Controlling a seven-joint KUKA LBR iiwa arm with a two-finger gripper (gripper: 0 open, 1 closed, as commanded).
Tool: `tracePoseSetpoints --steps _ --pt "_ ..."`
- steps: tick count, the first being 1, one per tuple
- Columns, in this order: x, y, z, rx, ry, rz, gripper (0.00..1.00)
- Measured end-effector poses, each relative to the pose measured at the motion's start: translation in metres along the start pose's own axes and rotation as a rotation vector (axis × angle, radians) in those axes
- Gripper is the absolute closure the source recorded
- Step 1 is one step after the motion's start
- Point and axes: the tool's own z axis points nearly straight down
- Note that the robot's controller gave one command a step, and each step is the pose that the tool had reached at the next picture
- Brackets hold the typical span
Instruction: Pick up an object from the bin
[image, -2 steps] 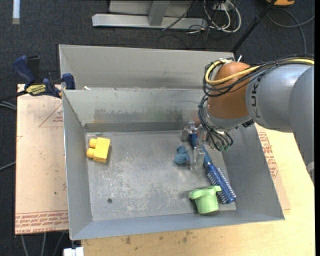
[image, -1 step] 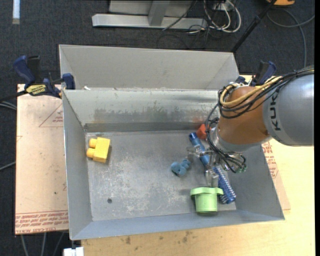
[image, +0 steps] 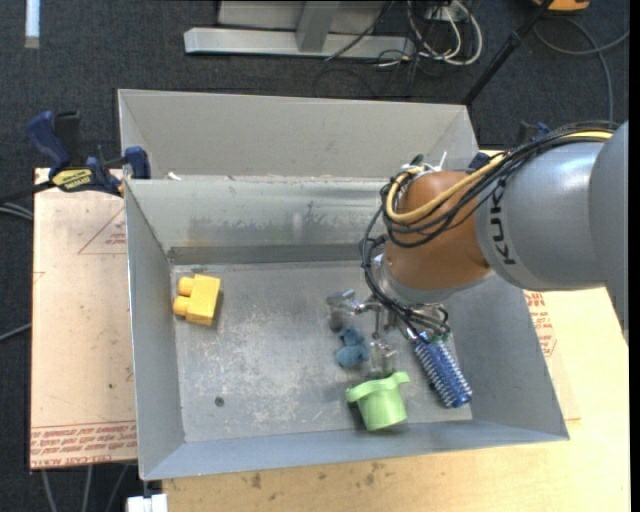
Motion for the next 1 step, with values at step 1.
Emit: tracePoseSetpoints --steps 1 --pt "0.0018 -0.0036 -0.0002 0.002 0.002 0.007 1.00"
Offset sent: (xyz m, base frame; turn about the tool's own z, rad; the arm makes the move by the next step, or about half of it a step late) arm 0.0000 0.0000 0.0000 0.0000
